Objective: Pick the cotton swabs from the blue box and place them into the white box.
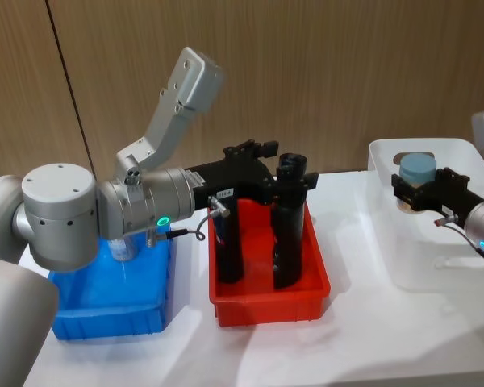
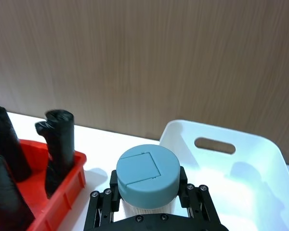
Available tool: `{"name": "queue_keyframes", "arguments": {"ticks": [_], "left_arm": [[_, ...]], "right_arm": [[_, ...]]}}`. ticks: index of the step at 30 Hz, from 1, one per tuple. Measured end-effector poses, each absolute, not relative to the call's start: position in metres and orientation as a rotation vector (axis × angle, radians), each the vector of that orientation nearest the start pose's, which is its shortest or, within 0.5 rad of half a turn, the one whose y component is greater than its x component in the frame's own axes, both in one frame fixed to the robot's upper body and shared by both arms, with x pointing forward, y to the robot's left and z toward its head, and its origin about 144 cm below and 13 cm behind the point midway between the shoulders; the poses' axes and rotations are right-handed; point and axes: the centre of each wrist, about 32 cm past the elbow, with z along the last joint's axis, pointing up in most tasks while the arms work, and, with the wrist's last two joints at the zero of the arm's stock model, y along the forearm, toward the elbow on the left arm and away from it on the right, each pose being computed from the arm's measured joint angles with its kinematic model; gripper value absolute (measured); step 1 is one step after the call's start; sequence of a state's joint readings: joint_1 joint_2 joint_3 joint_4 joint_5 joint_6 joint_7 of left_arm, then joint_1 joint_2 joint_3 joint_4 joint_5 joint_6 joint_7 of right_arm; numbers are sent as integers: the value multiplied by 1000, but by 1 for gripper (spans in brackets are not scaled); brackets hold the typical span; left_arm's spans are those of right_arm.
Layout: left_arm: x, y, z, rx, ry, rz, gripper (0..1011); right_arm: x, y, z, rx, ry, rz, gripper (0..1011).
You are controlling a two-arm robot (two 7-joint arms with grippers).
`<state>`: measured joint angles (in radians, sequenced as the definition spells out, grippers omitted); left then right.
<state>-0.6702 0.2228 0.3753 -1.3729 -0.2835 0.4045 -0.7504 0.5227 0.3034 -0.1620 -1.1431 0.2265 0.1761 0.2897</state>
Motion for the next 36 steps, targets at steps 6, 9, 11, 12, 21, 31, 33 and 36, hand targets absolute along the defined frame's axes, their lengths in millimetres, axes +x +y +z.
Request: {"name": "queue_keyframes", "arguments": {"ticks": [6,9,11,12,21,31,33,36], "left_arm": [[601,193,1326,138,-38,539,1004],[601,193,1326,138,-38,539,1004],[601,193,1326,138,-38,539,1004],[601,193,1326,138,-38,539,1004],[601,193,1326,138,-38,539,1004],[601,193,1326,138,-38,539,1004],[601,193,1326,138,-38,539,1004],[601,193,1326,138,-38,539,1004]], "right_arm": [[602,-316,1211,-193,56,-1286,673],[605,-317,1208,-202,72,-1290,673],[606,-318,1207,-207,82,-1293,673],[607,-319,1206,-208,85,-1294,673],[610,-321,1203,-221,110,-1303,788],[611,-323,1201,-222,125,-1313,1002],[611,-323,1201,-221,125,-1315,1002],[611,-324,1201,-218,123,-1317,1002]]}}
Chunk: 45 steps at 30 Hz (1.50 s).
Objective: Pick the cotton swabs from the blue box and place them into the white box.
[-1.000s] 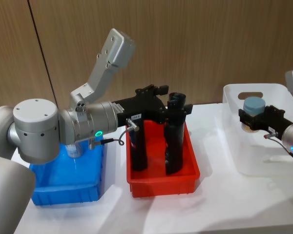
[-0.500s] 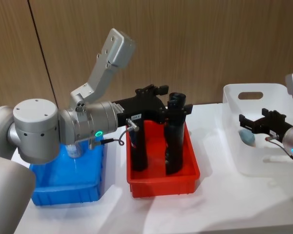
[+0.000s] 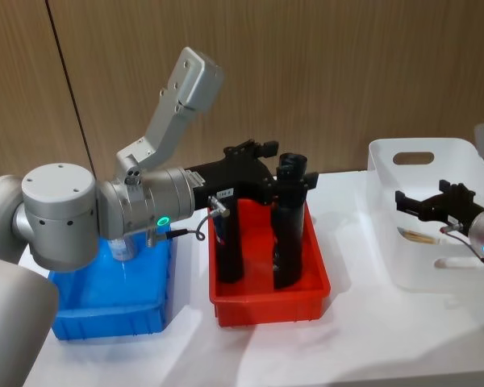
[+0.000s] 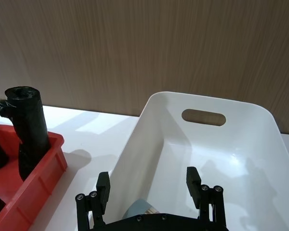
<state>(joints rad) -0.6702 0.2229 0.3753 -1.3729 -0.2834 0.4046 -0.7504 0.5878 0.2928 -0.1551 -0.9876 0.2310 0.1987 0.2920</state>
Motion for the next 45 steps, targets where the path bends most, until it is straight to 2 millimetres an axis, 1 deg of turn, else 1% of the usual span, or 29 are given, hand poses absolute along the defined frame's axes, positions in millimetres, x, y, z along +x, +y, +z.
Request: {"name": "queue_keyframes", "arguments": {"ticks": [10,20,26,35,45], "left_arm": [[601,193,1326,138,-38,539,1004],[601,193,1326,138,-38,539,1004],[601,193,1326,138,-38,539,1004],[601,193,1326,138,-38,539,1004],[601,193,1326,138,-38,539,1004]], "right_arm": [[609,-325,1203,-199,106,-1326,1002],[602,-323,1210,-163,58,-1338,1002],[592,-321,1217,-131,5,-1350,1002],[572,-316,1229,-82,-85,-1372,1002],[561,-313,1235,-60,-126,-1381,1002]]}}
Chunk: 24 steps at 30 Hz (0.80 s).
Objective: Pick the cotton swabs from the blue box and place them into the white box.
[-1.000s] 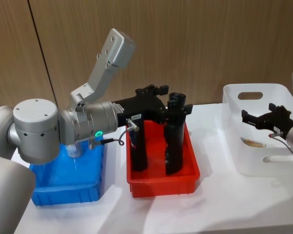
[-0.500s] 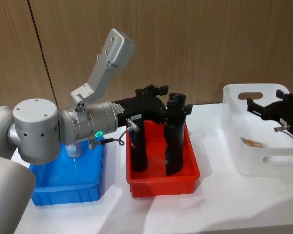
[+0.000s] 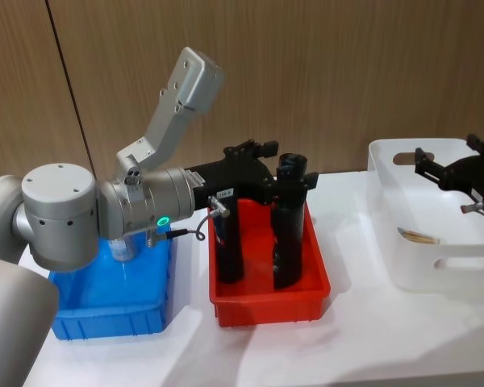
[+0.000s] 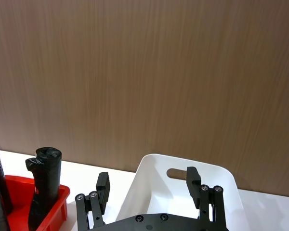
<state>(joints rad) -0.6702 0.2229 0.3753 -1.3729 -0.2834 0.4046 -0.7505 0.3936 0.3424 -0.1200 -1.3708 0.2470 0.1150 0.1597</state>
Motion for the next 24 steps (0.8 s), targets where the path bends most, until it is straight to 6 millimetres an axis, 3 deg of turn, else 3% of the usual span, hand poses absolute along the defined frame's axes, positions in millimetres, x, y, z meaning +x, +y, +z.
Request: {"name": "queue_keyframes", "arguments": {"ticks": [12,24], "left_arm": [[598,193,1321,139,-45,559,1004],[580,195,1294,141,-96,686,1004]], "right_arm": [[554,-309,1233,-56,-134,-1376,1002],[526,-288,1216,-43,-129,-1334,1001]]}}
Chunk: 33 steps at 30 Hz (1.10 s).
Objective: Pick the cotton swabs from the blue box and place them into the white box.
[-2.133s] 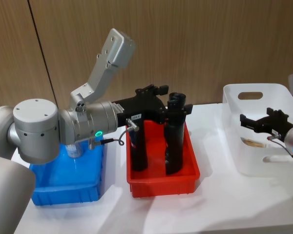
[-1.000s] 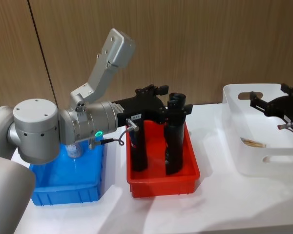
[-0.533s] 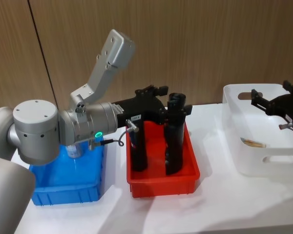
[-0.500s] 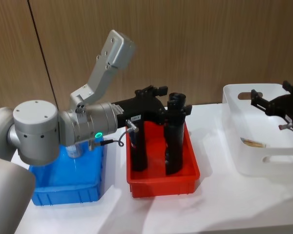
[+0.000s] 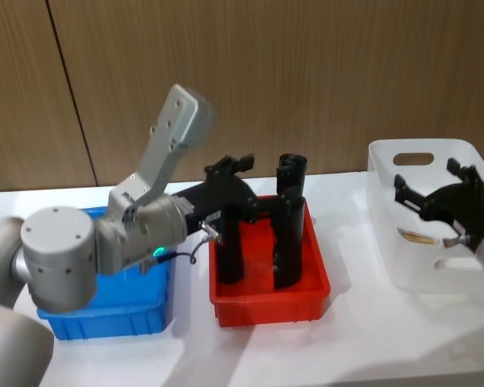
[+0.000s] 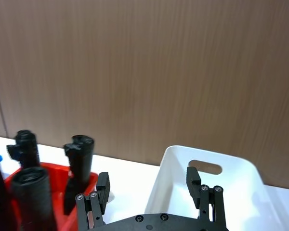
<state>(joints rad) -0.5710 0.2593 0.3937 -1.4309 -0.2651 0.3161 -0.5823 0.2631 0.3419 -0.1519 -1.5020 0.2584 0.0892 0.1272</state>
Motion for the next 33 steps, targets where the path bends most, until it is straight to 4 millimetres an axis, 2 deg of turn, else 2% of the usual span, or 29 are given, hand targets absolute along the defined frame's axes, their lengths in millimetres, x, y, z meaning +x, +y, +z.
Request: {"name": "queue_keyframes", "arguments": {"ticks": [24,33], "left_arm": [[534,198,1240,114,-201,942,1004],[516,198,1224,94,-233,1022,1004]], "right_arm": [[458,-245,1192,14,-88,-1245,1002],[444,-237,1189,26,-76,-1231,1002]]}}
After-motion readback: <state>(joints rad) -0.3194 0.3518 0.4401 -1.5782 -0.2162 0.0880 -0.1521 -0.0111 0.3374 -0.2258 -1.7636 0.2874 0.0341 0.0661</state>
